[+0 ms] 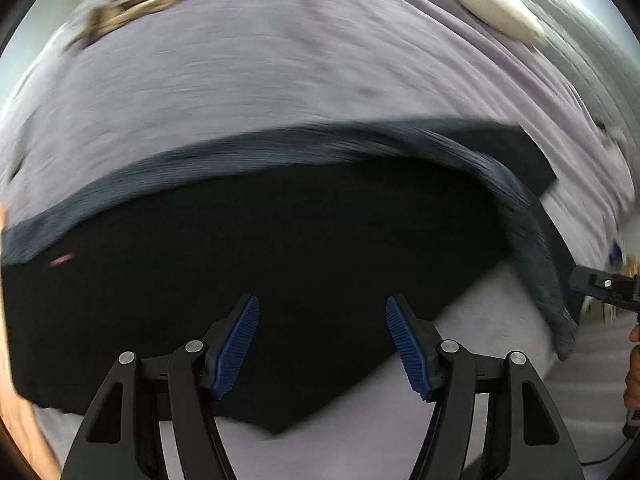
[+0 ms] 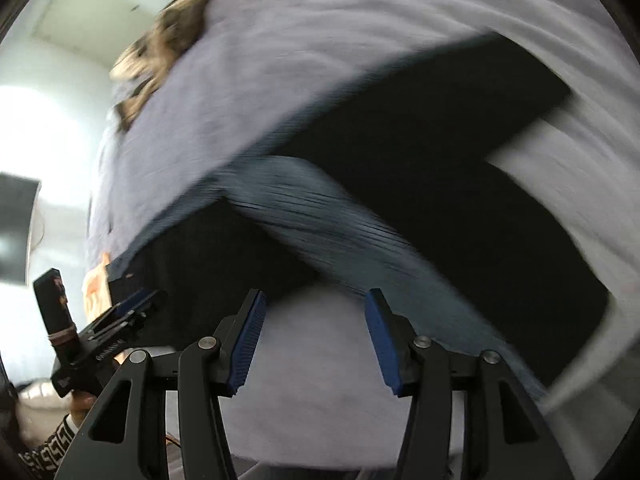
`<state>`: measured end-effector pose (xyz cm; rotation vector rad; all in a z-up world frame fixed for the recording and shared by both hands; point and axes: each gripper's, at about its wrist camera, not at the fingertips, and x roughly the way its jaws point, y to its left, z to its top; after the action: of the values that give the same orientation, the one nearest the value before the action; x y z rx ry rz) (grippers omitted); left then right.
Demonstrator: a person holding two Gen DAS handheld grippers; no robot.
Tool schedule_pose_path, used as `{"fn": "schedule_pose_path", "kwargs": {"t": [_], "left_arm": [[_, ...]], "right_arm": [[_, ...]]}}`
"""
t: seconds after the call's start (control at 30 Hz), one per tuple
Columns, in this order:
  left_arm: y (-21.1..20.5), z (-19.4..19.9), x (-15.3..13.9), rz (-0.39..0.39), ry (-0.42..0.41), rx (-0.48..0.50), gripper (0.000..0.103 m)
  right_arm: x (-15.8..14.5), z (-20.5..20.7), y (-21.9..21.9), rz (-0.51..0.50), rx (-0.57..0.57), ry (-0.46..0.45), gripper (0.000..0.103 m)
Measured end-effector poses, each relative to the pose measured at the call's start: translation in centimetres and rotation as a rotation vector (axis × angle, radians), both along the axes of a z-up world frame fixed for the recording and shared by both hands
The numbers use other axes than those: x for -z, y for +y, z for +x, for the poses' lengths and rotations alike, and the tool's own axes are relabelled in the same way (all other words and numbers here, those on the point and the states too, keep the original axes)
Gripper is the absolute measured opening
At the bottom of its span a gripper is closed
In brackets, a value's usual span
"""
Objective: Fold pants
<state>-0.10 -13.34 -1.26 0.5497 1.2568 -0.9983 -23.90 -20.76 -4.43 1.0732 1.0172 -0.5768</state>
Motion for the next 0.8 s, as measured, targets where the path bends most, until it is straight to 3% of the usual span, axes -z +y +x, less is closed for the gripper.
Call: {"fn": "schedule_pose_path", "kwargs": {"t": [0.13,0.3,0.4,0.53,0.57,0.6,0.63,0.67,0.8], "left_arm": [[-4.3,-4.3,1.0,0.002,0.042,0.049,0.067],[-8.0,-7.6,2.3,0.036,0.022,0.087,0.067],[-9.5,-8.3,2.5,0.037,0.012,0.113,0.067],[-10.2,-8.8,3.1,0.061,-0.002,0.124,0.067],[-10.4,-8.9,3.1,0.063,-0.006,0.126,0.067],[-10.6,-9.1,3.1,0.062,-0.006,0.127,0.067],[-10.8,-9.1,3.1,0.062,0.000,0.127,0.067],[-11.3,-9.4,3.3,0.063,0.006,0.126,0.067],[-13.3,-9.2,2.3,0.035,0.021,0.103,0.067]], "right_arm": [[2.2,-8.4,-1.4,0.081,0.100,0.038,0.056],[4.6,-15.7,-1.1,0.210,0.217,-0.010,0.056],[6.3,-17.8,-0.7,0.298,0.271,-0.093,0.056],[8.7,-16.9,-0.3,0.403,0.280,-0.220,0.056],[9.2,-16.6,-0.1,0.423,0.283,-0.235,0.051],[9.7,-16.5,-0.1,0.440,0.290,-0.244,0.037],[9.7,-16.4,-0.1,0.454,0.294,-0.258,0.008],[9.4,-16.3,-0.2,0.457,0.294,-0.268,0.003],[5.9,-16.7,-2.4,0.392,0.281,-0.355,0.003]]}}
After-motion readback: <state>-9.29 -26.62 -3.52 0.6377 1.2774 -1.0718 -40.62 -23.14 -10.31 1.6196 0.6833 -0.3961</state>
